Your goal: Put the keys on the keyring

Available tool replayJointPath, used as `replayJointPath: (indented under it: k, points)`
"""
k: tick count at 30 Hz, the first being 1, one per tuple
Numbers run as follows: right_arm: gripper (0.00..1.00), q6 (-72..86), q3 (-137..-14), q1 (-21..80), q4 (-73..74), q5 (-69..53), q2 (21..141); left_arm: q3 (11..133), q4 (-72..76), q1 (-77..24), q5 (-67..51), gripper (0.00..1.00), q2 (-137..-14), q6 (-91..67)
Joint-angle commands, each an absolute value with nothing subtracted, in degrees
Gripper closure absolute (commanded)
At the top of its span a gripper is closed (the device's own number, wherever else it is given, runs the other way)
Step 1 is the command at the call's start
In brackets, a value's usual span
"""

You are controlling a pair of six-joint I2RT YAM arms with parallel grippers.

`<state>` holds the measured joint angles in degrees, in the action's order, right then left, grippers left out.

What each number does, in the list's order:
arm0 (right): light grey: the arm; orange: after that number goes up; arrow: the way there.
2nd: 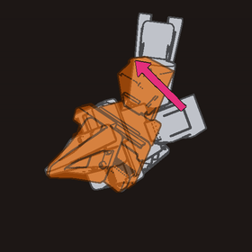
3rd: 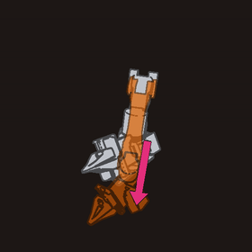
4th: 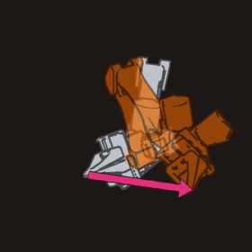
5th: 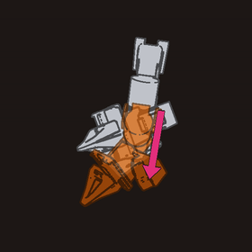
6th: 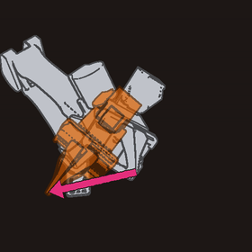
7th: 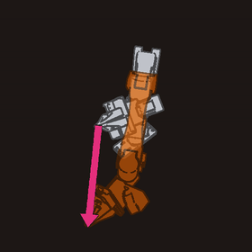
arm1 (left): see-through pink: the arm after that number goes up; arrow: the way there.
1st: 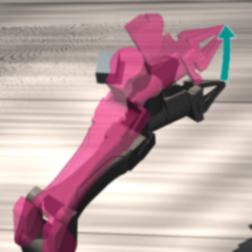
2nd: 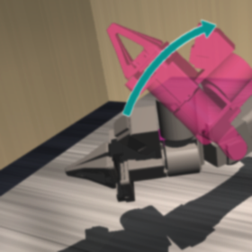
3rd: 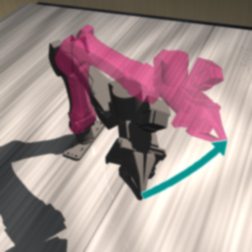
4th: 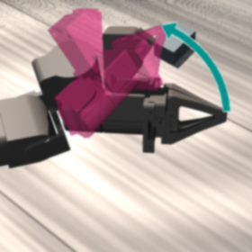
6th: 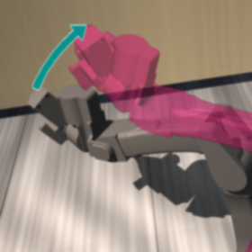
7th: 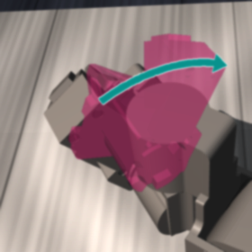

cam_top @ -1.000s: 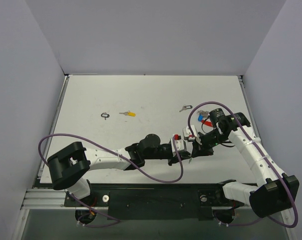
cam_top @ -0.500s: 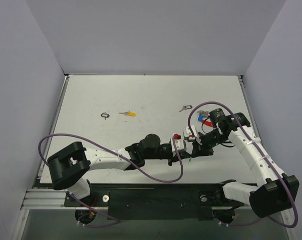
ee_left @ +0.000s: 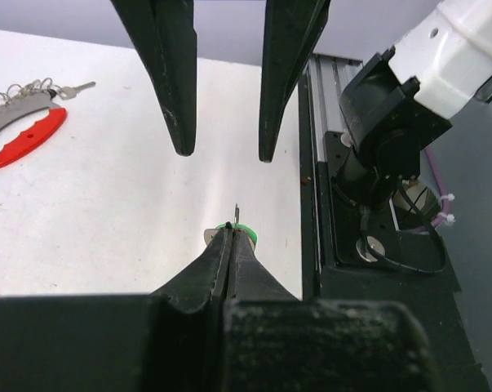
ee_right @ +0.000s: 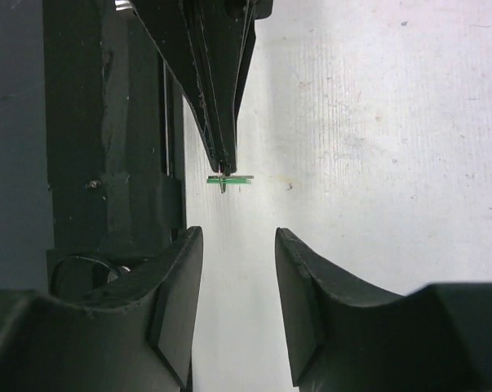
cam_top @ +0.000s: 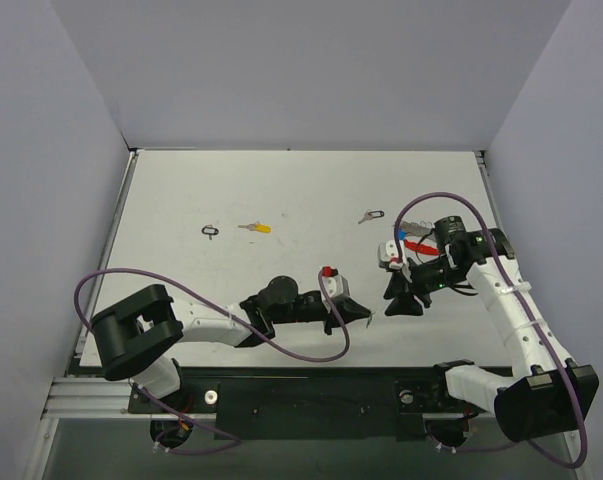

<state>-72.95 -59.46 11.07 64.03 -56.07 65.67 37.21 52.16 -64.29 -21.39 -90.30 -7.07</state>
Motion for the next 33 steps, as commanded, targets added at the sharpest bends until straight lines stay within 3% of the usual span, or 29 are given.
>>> replayJointPath:
  k: [1,6,19,33]
  points:
    - [0.62,-72.9,-60.0,8.4,66.4,-65.0,64.1,35.3,65.1,-63.8,-20.6,1.0,-87.1,-11.3]
    - [0.6,-75.8,-60.6,8.2,68.7,-68.7,65.1,32.9,74.1,-63.7,-17.8,1.0,-87.2,-13.6]
    - [0.61,-96.3,-64.9,8.3,85.9,-74.3,69.3,32.3,76.1,-63.7,-17.8,1.0,-87.5,-14.7]
    - [0.79,-101.7,-65.7,9.4,89.9,-74.3,71.4,32.9,76.1,-63.7,-17.8,1.0,-88.5,-14.8]
